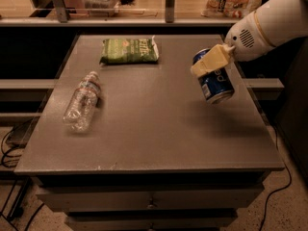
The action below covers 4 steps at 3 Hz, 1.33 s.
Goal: Place pepsi can upright
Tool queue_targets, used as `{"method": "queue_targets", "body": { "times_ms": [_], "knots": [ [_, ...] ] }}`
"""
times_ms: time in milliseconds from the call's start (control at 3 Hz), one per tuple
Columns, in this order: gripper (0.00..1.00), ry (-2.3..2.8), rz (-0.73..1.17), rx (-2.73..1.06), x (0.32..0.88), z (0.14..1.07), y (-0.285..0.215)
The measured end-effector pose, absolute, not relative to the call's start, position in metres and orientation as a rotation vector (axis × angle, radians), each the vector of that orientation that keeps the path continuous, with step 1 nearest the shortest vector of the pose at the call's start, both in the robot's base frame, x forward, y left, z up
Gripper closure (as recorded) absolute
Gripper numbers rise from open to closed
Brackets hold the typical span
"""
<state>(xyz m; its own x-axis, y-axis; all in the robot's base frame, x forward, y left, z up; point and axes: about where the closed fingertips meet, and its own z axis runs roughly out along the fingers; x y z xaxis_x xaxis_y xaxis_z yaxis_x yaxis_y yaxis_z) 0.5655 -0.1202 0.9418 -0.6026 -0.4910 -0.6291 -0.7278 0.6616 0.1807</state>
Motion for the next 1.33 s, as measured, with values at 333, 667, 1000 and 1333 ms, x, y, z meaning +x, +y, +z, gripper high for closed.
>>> {"method": "queue_targets", "body": {
  "times_ms": [333,667,1000,1333],
  "knots": [
    [1.00,2.137,0.676,-1.099,0.542,0.967,-0.104],
    [1.00,2.050,0.646,-1.210,0.538,0.970,-0.096],
    [1.00,2.001,0.619,-1.356,0.532,0.969,-0.081],
    [1.00,1.856,0.582,-1.561,0.516,0.962,-0.061]
  ]
}}
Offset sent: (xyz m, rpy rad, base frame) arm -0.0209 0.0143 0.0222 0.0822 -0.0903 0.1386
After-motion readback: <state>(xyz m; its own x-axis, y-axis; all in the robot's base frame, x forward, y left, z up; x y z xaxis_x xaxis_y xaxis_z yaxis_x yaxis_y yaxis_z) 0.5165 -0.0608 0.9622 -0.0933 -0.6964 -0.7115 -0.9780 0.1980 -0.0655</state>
